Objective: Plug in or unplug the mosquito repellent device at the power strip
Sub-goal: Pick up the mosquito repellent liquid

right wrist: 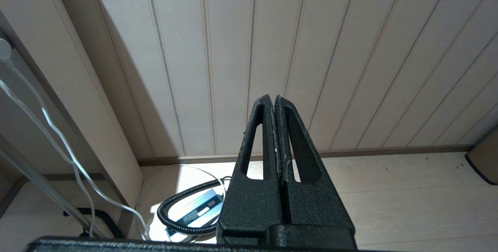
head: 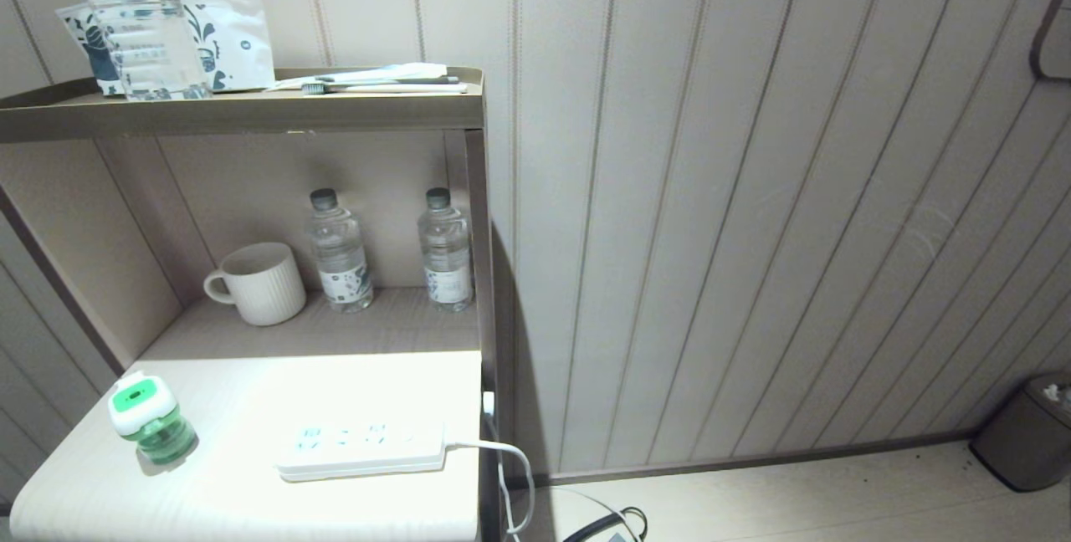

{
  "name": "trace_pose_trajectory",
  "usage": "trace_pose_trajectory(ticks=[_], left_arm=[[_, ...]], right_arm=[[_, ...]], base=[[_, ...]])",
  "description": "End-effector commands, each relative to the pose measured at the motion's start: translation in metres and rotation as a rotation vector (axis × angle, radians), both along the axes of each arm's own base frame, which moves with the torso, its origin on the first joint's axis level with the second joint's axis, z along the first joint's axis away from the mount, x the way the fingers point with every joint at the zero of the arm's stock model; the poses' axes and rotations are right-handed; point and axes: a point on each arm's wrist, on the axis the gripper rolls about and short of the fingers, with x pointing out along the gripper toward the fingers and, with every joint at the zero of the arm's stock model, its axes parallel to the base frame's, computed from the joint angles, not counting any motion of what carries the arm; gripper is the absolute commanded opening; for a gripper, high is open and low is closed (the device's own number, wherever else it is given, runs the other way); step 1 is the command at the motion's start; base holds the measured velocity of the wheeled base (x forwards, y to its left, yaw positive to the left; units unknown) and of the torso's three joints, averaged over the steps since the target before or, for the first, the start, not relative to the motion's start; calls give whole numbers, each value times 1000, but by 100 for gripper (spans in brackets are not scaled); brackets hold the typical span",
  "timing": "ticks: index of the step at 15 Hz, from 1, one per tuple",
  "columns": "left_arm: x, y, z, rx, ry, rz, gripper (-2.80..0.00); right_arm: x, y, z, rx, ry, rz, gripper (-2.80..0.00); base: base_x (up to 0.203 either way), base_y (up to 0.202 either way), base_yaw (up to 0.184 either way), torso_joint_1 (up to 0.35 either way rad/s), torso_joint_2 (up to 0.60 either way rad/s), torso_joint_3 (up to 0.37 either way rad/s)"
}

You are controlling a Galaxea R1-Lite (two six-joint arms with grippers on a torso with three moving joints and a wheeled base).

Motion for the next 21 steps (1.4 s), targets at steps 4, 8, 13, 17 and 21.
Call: trace_pose_trajectory(ticks=[4,8,13,17,21], left_arm=[[0,0,0,-1,1,1,-280],[0,0,0,-1,1,1,-280],[0,0,0,-1,1,1,-280],[0,0,0,-1,1,1,-280],[0,0,0,-1,1,1,-280]], right_arm=[[0,0,0,0,0,0,-280],[0,0,0,0,3,-1,-280],[0,0,0,0,3,0,-280],[0,0,0,0,3,0,-280],[0,0,0,0,4,0,-280]], base=[[0,0,0,0,0,0],[0,0,0,0,0,0],[0,0,0,-11,26,17],[0,0,0,-163,398,219],[0,0,0,-195,481,280]])
